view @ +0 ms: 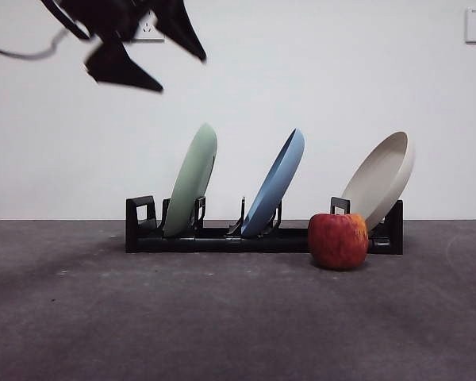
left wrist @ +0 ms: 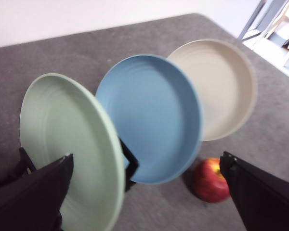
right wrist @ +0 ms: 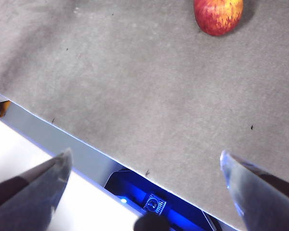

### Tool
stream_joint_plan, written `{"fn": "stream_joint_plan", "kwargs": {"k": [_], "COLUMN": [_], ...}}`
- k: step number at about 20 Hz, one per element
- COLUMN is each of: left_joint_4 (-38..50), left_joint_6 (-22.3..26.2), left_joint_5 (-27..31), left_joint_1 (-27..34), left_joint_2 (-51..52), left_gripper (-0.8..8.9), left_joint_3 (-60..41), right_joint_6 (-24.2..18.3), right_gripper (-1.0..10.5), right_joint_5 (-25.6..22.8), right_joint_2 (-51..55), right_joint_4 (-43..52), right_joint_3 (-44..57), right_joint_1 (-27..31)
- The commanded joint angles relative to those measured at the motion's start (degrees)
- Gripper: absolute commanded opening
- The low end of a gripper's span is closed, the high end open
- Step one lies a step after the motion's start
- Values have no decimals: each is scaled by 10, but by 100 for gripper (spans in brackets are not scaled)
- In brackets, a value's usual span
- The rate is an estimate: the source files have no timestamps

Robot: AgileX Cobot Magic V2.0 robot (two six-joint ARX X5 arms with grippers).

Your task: Take the green plate from the plate rack,put the plate on the table,take the apple from the table,put the apple in the plate

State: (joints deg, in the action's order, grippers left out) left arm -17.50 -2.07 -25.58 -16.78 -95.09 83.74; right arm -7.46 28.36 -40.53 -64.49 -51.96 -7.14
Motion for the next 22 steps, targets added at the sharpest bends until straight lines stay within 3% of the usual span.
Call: {"fn": "stream_joint_plan", "kwargs": {"k": [1,10,13,15,20,22], "left_joint_4": [9,65,65,57,50,49], "left_joint_6": [8,9,8,8,5,1], "left_joint_5": [6,67,72,71,43,40], "left_joint_1": [-6,-32,-38,-38,-38,-37], "left_joint_2": [-60,-160,-160,-160,-159,-158], "left_gripper": [533,518,283,181,111,18], "left_joint_3": [25,29,29,29,29,29], "right_joint_6": [1,1,1,1,1,1], "right_gripper": [602,599,599,599,599,599], "right_joint_5": [0,0,0,0,0,0], "right_joint_2": [0,0,0,0,0,0], "right_joint_4": [3,3,3,3,3,3], "right_joint_3": [-1,-1,-1,-1,-1,-1], "right_joint_1": [-1,-1,-1,-1,-1,-1]}}
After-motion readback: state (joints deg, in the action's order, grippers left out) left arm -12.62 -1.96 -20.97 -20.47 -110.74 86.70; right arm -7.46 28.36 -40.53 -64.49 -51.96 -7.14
